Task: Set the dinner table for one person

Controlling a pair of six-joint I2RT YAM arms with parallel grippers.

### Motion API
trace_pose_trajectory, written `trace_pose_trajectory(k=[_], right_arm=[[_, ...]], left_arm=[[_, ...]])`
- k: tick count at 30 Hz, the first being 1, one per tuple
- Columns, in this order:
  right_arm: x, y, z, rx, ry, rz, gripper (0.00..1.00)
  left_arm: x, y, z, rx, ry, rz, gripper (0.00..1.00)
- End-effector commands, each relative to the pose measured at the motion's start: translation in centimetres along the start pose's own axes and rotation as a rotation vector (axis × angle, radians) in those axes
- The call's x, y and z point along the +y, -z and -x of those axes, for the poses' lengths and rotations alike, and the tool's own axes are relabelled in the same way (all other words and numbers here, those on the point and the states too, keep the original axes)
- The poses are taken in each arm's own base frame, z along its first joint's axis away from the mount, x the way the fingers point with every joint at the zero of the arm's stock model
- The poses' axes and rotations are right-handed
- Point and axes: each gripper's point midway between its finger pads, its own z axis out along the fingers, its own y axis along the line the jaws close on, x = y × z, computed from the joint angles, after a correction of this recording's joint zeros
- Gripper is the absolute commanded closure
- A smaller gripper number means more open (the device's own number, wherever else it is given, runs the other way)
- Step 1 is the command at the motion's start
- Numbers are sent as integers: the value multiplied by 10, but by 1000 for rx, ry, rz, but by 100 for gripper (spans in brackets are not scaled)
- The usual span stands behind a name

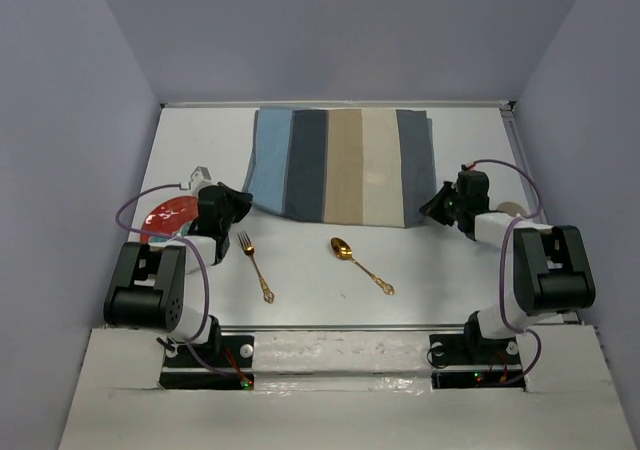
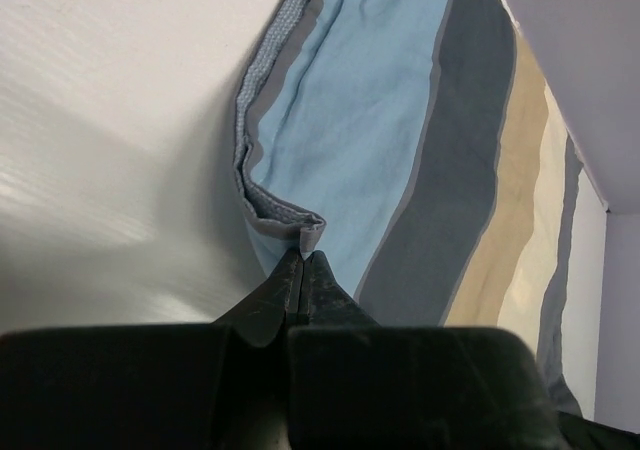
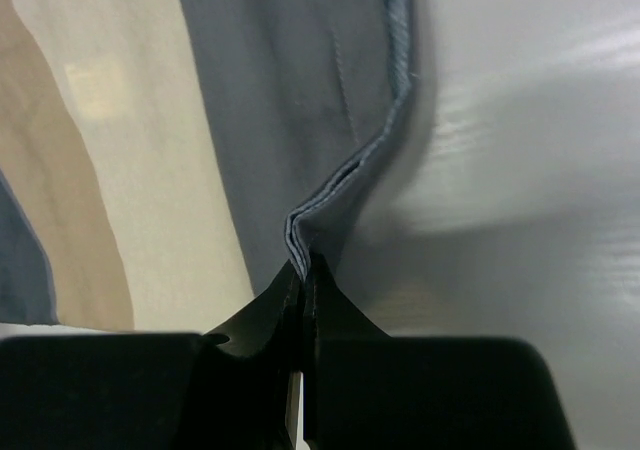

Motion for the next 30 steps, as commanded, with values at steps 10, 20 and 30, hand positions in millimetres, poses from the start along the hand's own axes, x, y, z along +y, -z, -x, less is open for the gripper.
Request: trace_pose_trajectory(k=[10, 20, 30], right_arm=[[-15, 41, 26, -214, 13, -87, 98], [-30, 45, 0, -171, -10, -110, 98], [-36, 55, 0, -194, -9, -141, 91]], left_arm=[[9, 30, 2, -67, -53, -29, 100], [21, 40, -6, -59, -77, -14, 100], [26, 51, -12, -48, -100, -24, 100]])
